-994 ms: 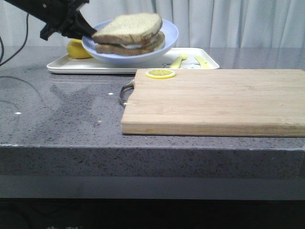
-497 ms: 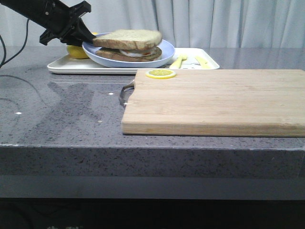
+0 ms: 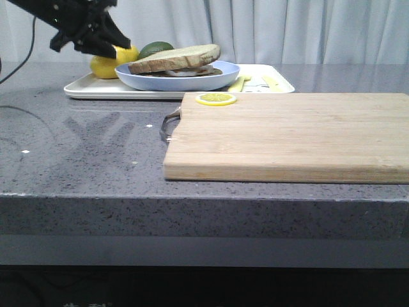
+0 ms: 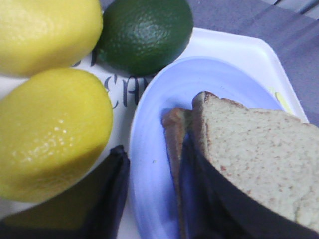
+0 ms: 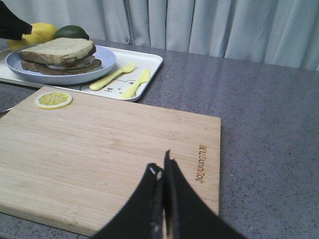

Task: Place bread and move sandwich to tray
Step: 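Open the left gripper and raise it away from the plate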

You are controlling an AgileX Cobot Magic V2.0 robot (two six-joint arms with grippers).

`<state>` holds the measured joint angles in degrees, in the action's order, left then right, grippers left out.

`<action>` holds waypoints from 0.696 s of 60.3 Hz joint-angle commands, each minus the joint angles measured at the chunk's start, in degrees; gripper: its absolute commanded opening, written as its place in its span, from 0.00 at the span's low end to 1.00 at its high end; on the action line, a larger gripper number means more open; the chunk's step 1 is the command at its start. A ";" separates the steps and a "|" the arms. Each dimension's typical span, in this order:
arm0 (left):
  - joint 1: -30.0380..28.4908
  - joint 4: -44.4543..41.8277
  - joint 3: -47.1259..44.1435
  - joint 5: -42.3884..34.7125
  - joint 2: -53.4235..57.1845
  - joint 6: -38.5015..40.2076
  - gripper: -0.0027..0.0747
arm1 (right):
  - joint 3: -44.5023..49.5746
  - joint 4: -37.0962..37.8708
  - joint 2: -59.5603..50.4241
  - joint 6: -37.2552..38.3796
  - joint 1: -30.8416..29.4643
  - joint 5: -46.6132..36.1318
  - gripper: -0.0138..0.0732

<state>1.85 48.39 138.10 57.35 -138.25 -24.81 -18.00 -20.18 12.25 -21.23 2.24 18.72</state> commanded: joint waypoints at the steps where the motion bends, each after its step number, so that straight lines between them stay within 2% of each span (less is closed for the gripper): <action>1: -0.41 3.77 5.07 1.36 5.16 0.42 0.36 | -1.60 -0.68 0.54 -0.32 -0.27 -4.34 0.07; 6: -0.60 3.77 8.32 4.03 5.16 0.51 0.27 | -1.60 -0.68 0.54 -0.32 -0.27 -4.34 0.07; 11: -0.60 3.86 11.56 6.99 5.16 1.80 0.13 | -1.60 -0.68 0.54 -0.32 -0.27 -4.34 0.07; 14: -0.48 3.86 13.11 9.18 5.16 1.80 0.01 | -1.60 -0.68 0.54 -0.32 -0.27 -4.34 0.07; 23: 0.04 4.00 16.17 13.06 5.16 2.35 0.01 | -1.60 -0.68 0.54 -0.32 -0.27 -4.34 0.07; 34: 0.17 2.69 17.80 14.61 5.68 8.22 0.01 | -1.60 -0.68 0.54 -0.32 -0.27 -4.34 0.07; 38: 0.17 -0.13 17.92 14.61 6.62 10.12 0.01 | -1.60 -0.68 0.54 -0.32 -0.27 -4.34 0.07; 42: 0.64 -6.58 17.92 14.61 8.14 13.95 0.01 | -1.60 -0.68 0.54 -0.32 -0.27 -4.34 0.07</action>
<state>1.91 44.61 154.01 71.82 -136.54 -15.33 -18.00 -20.18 12.25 -21.23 2.24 18.72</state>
